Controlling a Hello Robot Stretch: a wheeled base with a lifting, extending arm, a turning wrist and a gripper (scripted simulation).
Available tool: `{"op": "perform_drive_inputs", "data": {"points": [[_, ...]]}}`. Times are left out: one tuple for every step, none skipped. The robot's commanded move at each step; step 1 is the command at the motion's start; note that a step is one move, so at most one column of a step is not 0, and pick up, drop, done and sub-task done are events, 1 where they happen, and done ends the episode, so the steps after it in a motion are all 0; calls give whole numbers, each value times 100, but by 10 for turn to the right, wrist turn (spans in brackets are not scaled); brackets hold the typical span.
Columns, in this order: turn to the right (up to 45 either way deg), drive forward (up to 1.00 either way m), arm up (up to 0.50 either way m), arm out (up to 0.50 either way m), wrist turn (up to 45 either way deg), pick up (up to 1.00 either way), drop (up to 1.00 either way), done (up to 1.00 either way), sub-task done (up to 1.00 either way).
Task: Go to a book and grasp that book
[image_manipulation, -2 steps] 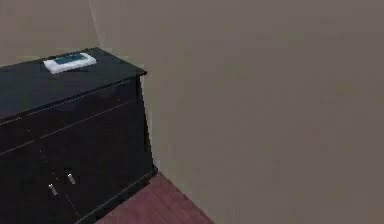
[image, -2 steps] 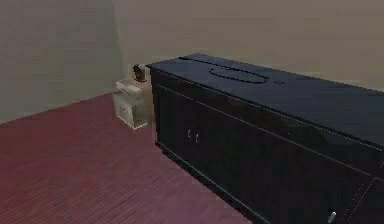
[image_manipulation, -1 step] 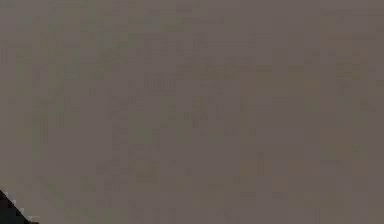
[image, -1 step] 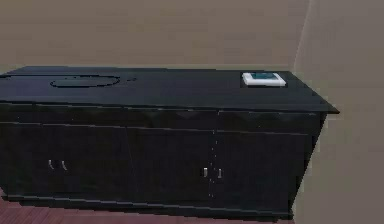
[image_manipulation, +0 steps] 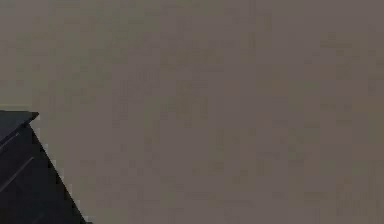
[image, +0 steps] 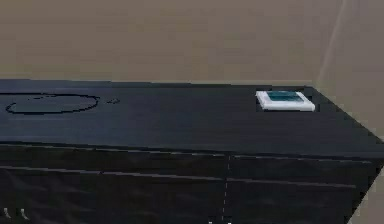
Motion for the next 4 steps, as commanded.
{"op": "perform_drive_inputs", "data": {"points": [[-450,0,0,0,0,0,0,0,0],[-180,0,0,0,0,0,0,0,0],[450,0,0,0,0,0,0,0,0],[150,0,0,0,0,0,0,0,0]]}}
